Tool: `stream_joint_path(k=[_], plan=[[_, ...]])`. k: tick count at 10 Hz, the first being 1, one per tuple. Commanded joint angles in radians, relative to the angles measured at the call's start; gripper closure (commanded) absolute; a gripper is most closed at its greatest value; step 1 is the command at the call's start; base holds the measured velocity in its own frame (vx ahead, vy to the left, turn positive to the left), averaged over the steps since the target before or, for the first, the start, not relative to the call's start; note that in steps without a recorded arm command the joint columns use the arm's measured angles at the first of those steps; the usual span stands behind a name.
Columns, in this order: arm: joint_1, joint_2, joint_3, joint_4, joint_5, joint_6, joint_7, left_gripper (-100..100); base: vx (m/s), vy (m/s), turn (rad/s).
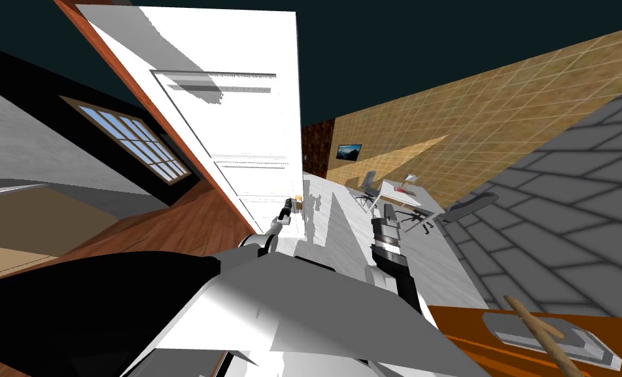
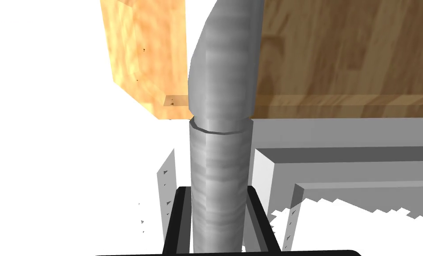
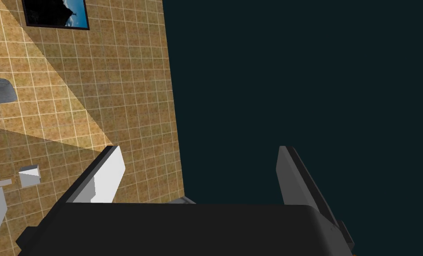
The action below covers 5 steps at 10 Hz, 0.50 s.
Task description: Push the door open
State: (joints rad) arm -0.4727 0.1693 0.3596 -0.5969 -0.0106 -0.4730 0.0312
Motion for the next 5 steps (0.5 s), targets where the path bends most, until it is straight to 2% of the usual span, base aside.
stream_joint_path(k=[1,3,4,5], plan=[[-0.016,0.021,0.020,0.026,0.008,-0.015,-0.004,100,0.195,-0.105,0.068],[-0.012,0.031,0.040,0.026,0.017,-0.015,-0.011,100,0.200,-0.109,0.063],[-0.012,0.031,0.040,0.026,0.017,-0.015,-0.011,100,0.129,-0.046,0.038],[-0.008,0.038,0.055,0.026,0.022,-0.015,-0.016,100,0.145,-0.056,0.038]])
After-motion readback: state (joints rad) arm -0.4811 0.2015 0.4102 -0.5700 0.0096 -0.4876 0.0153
